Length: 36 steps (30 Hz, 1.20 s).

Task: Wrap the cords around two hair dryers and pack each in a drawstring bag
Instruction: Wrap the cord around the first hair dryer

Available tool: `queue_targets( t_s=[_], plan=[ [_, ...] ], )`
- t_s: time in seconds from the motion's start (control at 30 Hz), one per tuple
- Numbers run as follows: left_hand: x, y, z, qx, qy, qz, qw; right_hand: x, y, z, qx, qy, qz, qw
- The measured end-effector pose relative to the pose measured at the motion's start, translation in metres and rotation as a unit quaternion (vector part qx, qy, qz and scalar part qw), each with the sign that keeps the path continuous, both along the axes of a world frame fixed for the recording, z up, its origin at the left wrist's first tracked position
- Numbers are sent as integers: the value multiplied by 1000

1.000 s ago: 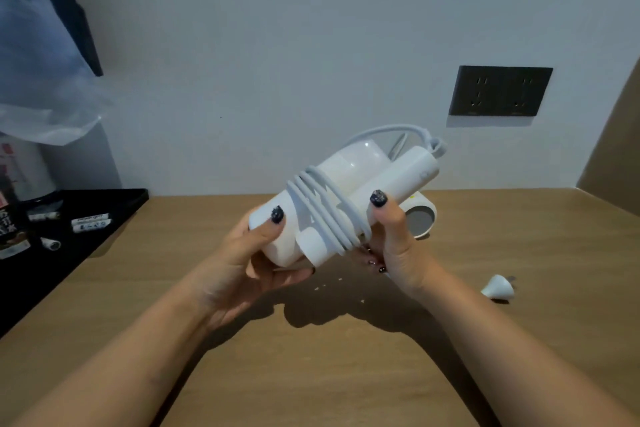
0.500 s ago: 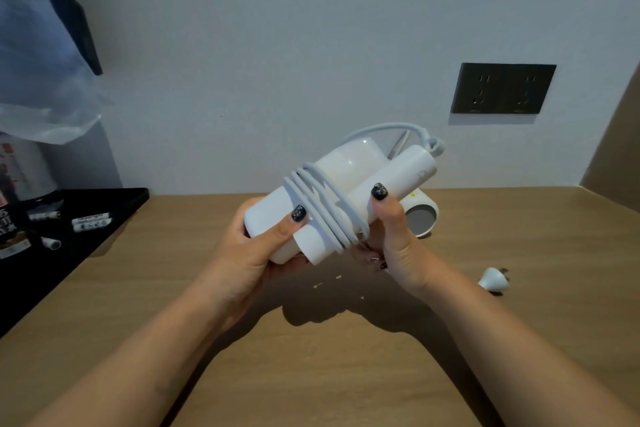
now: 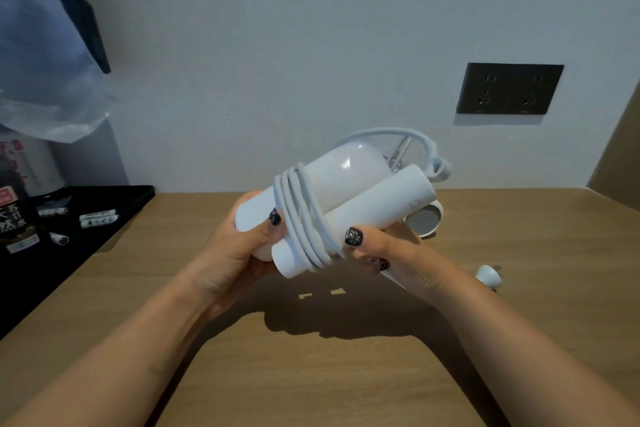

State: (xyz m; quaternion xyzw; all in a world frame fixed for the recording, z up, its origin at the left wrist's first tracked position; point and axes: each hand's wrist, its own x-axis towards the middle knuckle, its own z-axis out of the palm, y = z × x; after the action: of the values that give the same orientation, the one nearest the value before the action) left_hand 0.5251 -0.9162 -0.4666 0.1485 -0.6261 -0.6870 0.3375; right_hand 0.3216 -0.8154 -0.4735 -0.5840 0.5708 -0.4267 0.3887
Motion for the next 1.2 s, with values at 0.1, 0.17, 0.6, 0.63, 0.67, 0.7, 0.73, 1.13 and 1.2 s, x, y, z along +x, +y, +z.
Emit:
queue_targets(
  t_s=[0.1,0.17,0.6,0.63,0.67,0.7,0.73,1.13,1.2],
  plan=[
    [-2,-4,-2,4,8,20,1000,0,5,0,-23,-38,32,999],
    [-3,-5,-4,4,6,46,999,3,1,5,-50,-104,35,993],
    [-7,5,-1,-37,5,171,985,3,8,3,-31,-178,-4,984],
    [-8,8,0,-46,12,182,982,5,9,5,-24,-177,-14,984],
    [-9,11,1,-51,19,190,980,5,7,5,-21,-161,-23,986],
    [-9,13,2,-56,25,198,978,7,7,7,-21,-140,-30,989],
    [-9,15,4,-71,29,213,974,8,7,9,-26,-117,-31,992],
    [5,9,12,-370,-45,415,830,23,3,19,-1,-14,-72,997],
    [7,9,12,-423,-43,417,804,22,3,20,13,-11,-63,998]
  ],
)
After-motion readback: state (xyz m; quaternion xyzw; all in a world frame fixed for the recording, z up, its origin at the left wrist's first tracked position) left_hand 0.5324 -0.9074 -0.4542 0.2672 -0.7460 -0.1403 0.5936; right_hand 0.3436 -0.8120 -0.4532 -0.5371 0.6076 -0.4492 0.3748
